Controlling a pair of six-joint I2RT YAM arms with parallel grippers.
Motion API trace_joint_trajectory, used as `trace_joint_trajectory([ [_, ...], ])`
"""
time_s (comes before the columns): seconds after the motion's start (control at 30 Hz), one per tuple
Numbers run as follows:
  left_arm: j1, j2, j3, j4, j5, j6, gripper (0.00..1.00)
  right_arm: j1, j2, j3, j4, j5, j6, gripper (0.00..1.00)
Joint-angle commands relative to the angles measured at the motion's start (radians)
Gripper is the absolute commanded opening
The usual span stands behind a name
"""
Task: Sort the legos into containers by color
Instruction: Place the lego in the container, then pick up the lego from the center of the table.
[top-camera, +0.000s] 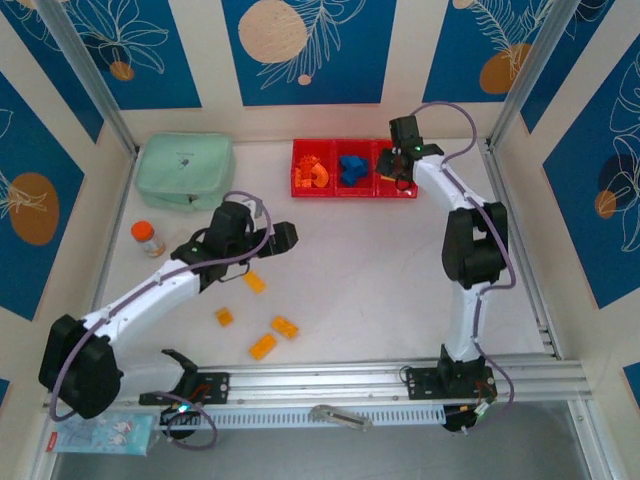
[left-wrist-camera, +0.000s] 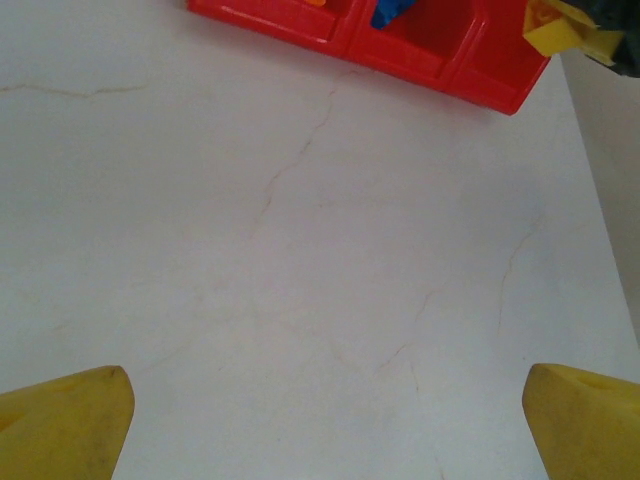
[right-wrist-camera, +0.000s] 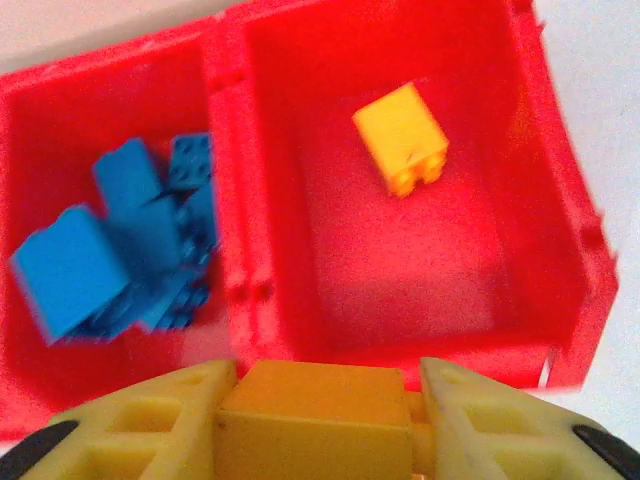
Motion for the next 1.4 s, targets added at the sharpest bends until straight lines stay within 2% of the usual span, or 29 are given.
trace_joint_trajectory([
  [0.0,-0.008,0.034,0.053,0.047,0.023,0.029,0.99,-0.023,0.083,0.126,-0.034,0.024,-0.044,0.4],
  [0.1,-0.009,0.054,0.068,0.046,0.021,0.039,0.99,-0.046,0.181,0.25,-0.089,0.027,-0.05,0.43],
  [0.2,-0.007,0.061,0.078,0.038,0.016,0.049,0.99,-0.055,0.227,0.336,-0.12,0.007,-0.061,0.58],
  [0.3,-0.005,0.057,0.081,0.029,0.014,0.055,0.99,-0.043,0.213,0.364,-0.125,-0.002,-0.081,0.64],
  [0.4,-0.003,0.033,0.071,0.01,-0.004,0.057,0.99,-0.011,0.15,0.323,-0.13,-0.014,-0.087,0.68],
  [0.53,0.008,-0.043,0.013,-0.025,-0.039,0.043,0.99,0.056,-0.009,0.101,-0.063,-0.054,-0.058,0.69],
  [0.73,0.025,-0.239,-0.087,-0.188,-0.102,0.006,0.99,0.247,-0.192,-0.217,0.009,-0.168,-0.016,0.73],
  [0.93,0.03,-0.478,-0.142,-0.428,-0.197,-0.033,0.99,0.482,-0.208,-0.354,0.045,-0.268,-0.01,0.74],
  [1.13,0.032,-0.654,-0.157,-0.617,-0.264,-0.094,0.99,0.663,-0.123,-0.335,0.039,-0.238,-0.022,0.74],
  [1.37,0.031,-0.766,-0.163,-0.739,-0.29,-0.161,0.99,0.782,-0.007,-0.211,-0.039,-0.162,-0.066,0.74],
])
